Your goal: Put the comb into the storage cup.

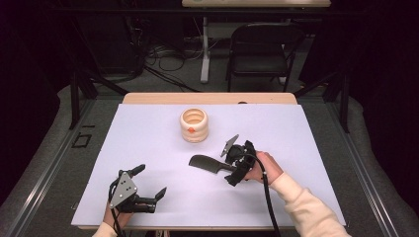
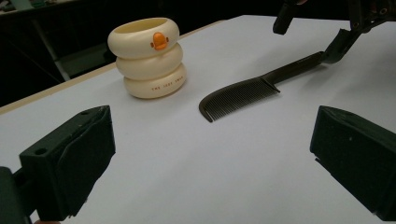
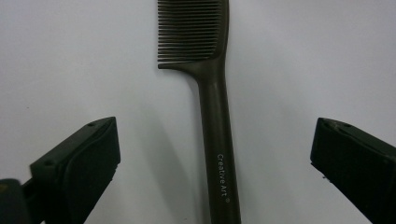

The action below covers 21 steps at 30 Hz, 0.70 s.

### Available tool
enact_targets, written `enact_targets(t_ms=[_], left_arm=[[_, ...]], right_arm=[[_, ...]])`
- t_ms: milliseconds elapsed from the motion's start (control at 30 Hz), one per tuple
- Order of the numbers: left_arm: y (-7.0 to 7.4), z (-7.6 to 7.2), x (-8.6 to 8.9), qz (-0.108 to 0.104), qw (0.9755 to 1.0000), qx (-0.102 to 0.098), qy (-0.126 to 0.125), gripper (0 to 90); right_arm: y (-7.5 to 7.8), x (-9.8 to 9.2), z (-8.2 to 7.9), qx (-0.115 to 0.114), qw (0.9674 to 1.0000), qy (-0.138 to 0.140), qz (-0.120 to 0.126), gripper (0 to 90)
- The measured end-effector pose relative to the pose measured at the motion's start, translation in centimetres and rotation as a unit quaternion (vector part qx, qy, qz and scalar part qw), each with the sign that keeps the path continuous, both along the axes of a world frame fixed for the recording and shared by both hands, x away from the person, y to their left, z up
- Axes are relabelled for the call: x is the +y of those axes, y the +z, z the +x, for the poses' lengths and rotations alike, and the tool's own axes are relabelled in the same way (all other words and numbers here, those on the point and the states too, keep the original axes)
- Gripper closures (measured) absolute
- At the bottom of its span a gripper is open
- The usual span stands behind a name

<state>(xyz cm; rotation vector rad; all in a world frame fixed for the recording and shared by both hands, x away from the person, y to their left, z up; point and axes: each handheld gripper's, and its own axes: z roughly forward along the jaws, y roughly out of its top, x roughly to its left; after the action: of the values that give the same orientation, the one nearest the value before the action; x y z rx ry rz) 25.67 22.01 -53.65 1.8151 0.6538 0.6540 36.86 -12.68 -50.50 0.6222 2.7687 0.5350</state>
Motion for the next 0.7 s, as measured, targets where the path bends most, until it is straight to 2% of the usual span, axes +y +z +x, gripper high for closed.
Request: enact_targets(t_ms=[200,333,433,700], left_arm=[[0.0,0.0,0.0,0.0,1.0,0.0,0.0,0.0],[0.0,0.0,0.0,0.0,1.0,0.0,0.0,0.0],[0.0,0.0,0.0,0.0,1.0,0.001,0.0,0.0],[0.0,0.0,0.0,0.0,1.0,0.0,-0.001,0.0]], right_arm=[[0.0,0.6,0.4,-0.003,0.9998,0.007,-0.016,18.0],[0.0,1.0,0.8,-0.003,0.9993,0.011,-0.035,33.3],[-0.1,1.4,1.0,-0.001,0.9991,0.016,-0.039,43.3],[-0.9,2.5,1.6,0.012,0.9977,0.03,-0.059,57.6]])
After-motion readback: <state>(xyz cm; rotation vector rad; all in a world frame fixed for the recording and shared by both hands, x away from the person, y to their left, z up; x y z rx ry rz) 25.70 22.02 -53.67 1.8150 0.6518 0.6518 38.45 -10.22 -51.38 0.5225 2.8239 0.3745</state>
